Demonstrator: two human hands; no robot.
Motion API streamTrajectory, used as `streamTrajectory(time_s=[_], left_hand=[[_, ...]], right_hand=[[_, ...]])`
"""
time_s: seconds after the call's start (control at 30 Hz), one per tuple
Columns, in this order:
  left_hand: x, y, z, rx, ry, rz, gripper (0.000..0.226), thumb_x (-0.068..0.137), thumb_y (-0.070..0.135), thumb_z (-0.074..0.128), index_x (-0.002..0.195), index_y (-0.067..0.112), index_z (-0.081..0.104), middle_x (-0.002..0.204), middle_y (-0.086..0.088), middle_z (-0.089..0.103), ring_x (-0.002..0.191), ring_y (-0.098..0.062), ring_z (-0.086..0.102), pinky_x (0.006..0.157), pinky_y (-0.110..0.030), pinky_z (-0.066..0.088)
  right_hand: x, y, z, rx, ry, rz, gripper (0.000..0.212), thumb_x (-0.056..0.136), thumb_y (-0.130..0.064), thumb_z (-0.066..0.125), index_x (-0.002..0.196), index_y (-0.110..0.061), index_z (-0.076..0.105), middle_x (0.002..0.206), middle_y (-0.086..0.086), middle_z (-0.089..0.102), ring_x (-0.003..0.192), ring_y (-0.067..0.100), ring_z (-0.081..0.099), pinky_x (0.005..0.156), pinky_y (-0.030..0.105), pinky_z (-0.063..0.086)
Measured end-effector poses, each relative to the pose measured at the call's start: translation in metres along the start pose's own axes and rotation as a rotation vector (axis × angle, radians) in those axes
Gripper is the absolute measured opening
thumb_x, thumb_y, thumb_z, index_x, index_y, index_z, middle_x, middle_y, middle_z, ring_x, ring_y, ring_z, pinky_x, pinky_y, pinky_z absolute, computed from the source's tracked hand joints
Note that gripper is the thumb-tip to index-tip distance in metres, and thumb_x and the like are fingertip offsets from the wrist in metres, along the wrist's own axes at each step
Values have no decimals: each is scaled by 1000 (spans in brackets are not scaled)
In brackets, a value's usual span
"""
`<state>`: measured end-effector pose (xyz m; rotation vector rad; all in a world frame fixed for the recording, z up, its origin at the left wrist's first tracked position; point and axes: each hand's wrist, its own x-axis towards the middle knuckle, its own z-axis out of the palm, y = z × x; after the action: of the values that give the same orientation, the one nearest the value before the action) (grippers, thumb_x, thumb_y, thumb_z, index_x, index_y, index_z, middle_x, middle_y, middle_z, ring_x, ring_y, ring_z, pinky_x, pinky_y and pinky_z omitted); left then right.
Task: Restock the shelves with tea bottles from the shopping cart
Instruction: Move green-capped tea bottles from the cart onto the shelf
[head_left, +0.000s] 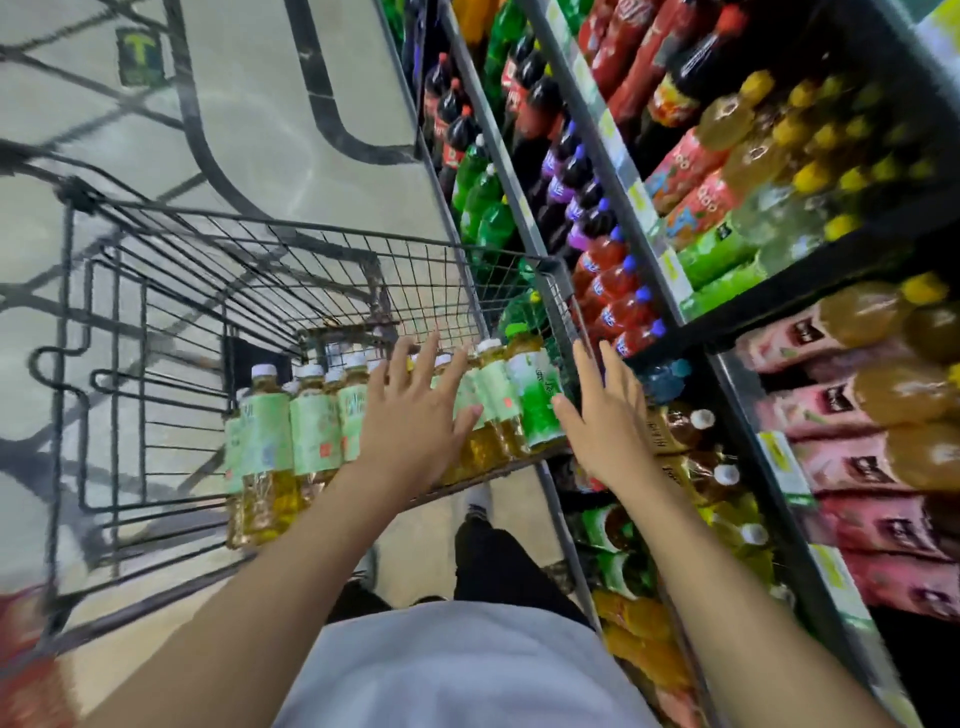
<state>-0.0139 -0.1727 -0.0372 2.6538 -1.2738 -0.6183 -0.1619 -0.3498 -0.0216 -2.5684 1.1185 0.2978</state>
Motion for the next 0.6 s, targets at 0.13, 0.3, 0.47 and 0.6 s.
streamTrajectory(time_s=[0.13, 0.3, 0.47, 0.6], left_hand=[[35, 24, 16, -49, -72, -110, 70, 104, 63, 22, 162, 35, -5, 172, -3, -6, 157, -34, -10, 125, -52, 1], [79, 69, 37, -144, -175, -184, 73, 104, 61, 27, 162, 34, -8, 171, -3, -10, 157, -33, -10, 125, -52, 4], [117, 90, 72, -406, -200, -297, 75, 104, 50, 45, 163, 30, 1, 170, -10, 8, 156, -35, 6, 122, -54, 19], [134, 96, 100, -684, -286, -401, 87, 100, 39, 61, 164, 27, 3, 169, -12, 9, 153, -33, 20, 121, -44, 22]], right_hand=[[53, 31, 17, 101, -77, -30, 69, 104, -43, 47, 163, -29, 13, 170, 3, 5, 154, 28, 8, 124, 51, 17], [98, 62, 42, 256, -215, 11, 67, 105, -35, 51, 162, -25, 19, 169, 5, 13, 153, 29, 15, 122, 44, 19], [134, 79, 69, 438, -310, 110, 66, 102, -25, 59, 160, -17, 28, 165, 7, 27, 150, 24, 30, 119, 34, 25], [155, 90, 86, 528, -359, 160, 66, 100, -18, 63, 159, -21, 32, 161, 7, 35, 146, 25, 37, 119, 39, 32]])
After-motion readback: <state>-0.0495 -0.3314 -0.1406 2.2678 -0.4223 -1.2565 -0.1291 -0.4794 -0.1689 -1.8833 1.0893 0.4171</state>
